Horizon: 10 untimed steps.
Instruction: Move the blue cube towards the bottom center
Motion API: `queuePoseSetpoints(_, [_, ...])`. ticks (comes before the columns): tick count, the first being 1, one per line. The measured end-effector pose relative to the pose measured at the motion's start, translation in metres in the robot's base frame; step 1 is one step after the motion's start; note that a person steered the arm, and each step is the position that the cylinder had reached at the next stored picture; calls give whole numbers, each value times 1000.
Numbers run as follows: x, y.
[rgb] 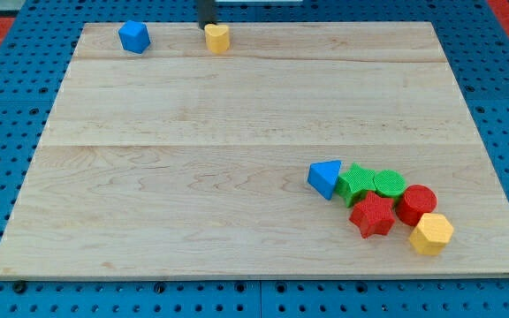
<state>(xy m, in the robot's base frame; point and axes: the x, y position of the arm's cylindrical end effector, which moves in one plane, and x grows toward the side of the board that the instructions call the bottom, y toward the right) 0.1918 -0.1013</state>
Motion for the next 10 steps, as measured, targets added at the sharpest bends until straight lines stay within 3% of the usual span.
queuePoseSetpoints(7, [2, -103])
queuePoseSetpoints(9, [67, -52])
queuePoseSetpoints(10, [57, -53])
